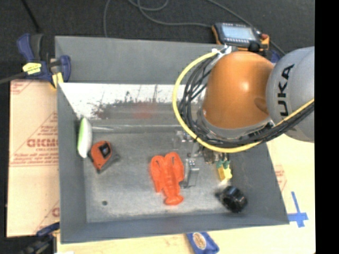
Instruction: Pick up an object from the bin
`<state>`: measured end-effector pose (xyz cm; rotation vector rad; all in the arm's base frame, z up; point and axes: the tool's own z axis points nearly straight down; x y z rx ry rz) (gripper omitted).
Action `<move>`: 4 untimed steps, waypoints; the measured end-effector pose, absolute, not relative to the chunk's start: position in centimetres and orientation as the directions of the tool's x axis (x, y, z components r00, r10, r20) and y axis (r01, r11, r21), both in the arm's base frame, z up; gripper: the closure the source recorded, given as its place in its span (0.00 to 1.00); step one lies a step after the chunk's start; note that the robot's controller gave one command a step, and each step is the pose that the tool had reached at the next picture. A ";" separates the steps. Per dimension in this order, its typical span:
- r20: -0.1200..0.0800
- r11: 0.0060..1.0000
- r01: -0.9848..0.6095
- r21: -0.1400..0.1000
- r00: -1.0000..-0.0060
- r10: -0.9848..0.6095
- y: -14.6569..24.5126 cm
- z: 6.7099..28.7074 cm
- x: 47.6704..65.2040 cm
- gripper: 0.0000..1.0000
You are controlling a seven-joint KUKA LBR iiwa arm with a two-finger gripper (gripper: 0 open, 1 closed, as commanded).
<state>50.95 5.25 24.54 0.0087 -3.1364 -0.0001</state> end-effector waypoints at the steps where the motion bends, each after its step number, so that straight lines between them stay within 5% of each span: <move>1: -0.003 1.000 -0.004 0.001 -1.000 -0.004 5.2 25.0 51.1 0.00; 2: -0.005 0.987 0.159 0.002 -0.987 0.159 4.5 21.0 50.8 0.00; 3: 0.005 0.965 0.261 -0.002 -0.965 0.261 1.0 15.7 47.1 0.00; 4: -0.003 0.910 0.415 0.001 -0.910 0.415 2.6 16.0 47.9 0.00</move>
Offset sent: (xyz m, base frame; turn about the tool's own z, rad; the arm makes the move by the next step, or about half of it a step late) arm -0.0153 -0.0285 -0.1754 0.7066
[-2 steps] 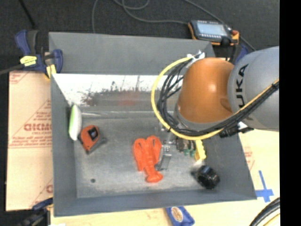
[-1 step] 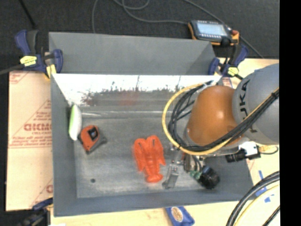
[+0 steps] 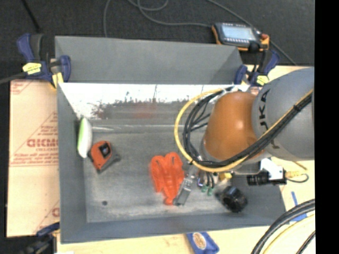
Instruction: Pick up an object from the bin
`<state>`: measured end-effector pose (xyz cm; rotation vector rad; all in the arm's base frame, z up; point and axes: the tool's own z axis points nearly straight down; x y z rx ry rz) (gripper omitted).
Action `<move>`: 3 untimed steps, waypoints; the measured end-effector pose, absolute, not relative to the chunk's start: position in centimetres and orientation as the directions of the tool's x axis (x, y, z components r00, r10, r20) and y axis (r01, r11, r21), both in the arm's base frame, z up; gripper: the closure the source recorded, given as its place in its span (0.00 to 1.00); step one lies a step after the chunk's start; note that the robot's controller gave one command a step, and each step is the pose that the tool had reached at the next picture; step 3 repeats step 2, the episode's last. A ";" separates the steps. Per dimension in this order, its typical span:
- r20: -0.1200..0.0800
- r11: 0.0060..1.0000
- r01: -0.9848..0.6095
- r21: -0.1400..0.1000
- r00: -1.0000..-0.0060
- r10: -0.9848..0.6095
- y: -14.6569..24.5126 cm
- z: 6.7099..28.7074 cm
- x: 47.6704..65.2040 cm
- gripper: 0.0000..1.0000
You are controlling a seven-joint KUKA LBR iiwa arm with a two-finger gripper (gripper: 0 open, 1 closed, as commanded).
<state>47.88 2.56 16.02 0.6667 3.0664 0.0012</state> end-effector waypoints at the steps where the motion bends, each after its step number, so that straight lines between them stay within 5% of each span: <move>1: -0.007 0.913 0.409 0.003 -0.913 0.409 3.1 9.1 48.3 0.00; 2: -0.006 0.957 0.292 0.000 -0.957 0.292 3.5 7.2 47.5 1.00; 3: -0.006 0.957 0.292 0.000 -0.957 0.292 3.5 7.2 47.5 1.00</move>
Offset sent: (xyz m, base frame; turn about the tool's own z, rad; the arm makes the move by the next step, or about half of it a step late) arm -0.0063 0.0111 -0.0902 -0.1356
